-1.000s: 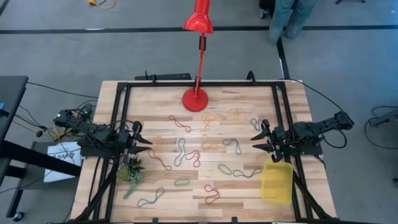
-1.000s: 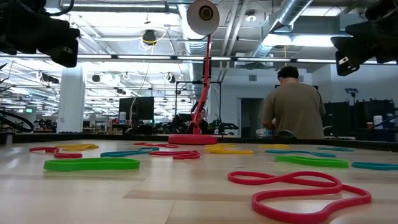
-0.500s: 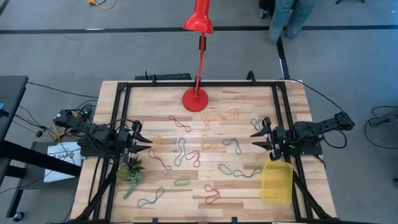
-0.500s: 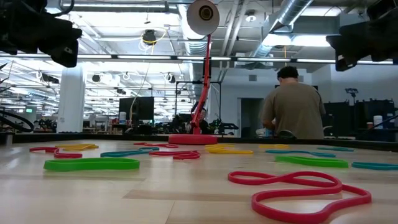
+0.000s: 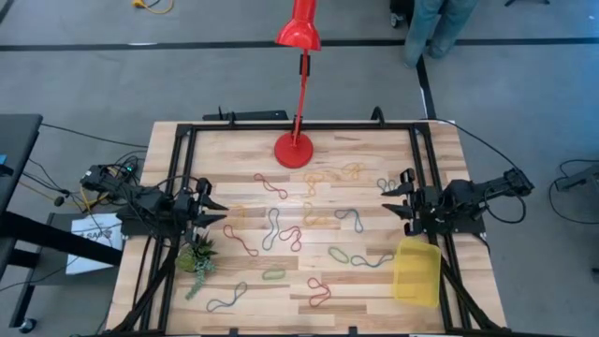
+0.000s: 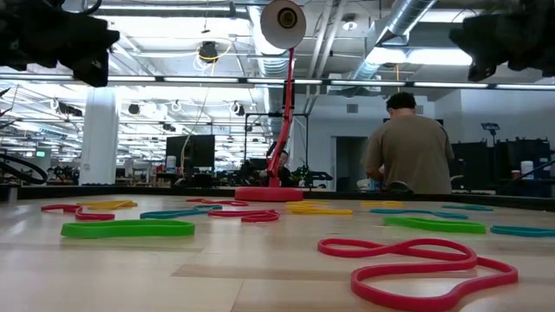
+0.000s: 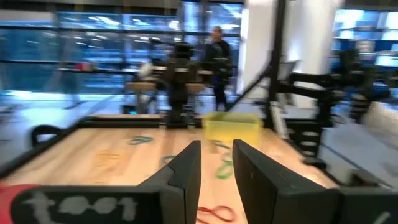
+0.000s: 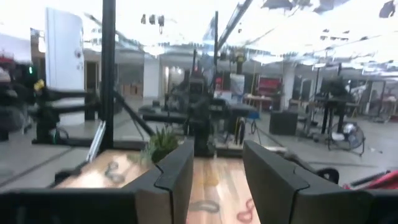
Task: Pick and place rubber bands into bin
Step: Put the blue rubber band into the container
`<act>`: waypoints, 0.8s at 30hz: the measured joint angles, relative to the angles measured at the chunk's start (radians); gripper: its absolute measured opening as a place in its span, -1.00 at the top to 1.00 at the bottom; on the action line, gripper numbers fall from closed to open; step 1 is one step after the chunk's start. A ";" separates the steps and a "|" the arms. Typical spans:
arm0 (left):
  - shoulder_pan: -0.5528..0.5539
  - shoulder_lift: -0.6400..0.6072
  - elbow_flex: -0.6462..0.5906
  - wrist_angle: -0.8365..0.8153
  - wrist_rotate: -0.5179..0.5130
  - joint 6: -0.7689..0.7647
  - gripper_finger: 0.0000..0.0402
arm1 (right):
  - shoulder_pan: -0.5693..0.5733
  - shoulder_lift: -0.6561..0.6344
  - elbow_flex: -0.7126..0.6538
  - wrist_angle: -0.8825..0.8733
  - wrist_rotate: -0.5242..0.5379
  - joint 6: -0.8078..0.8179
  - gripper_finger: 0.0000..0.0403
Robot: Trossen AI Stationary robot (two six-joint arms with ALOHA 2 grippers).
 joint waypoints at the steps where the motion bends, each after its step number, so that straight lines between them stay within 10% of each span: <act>1: 0.000 0.000 0.000 0.008 -0.035 0.009 0.59 | 0.000 0.000 0.001 0.014 0.000 0.000 0.33; 9: 0.000 0.000 0.001 0.043 -0.273 0.072 0.59 | 0.000 0.000 0.002 -0.083 -0.007 0.104 0.31; 24: 0.000 0.002 0.003 -0.089 -0.264 0.002 0.59 | 0.000 0.000 0.002 -0.152 -0.007 0.143 0.32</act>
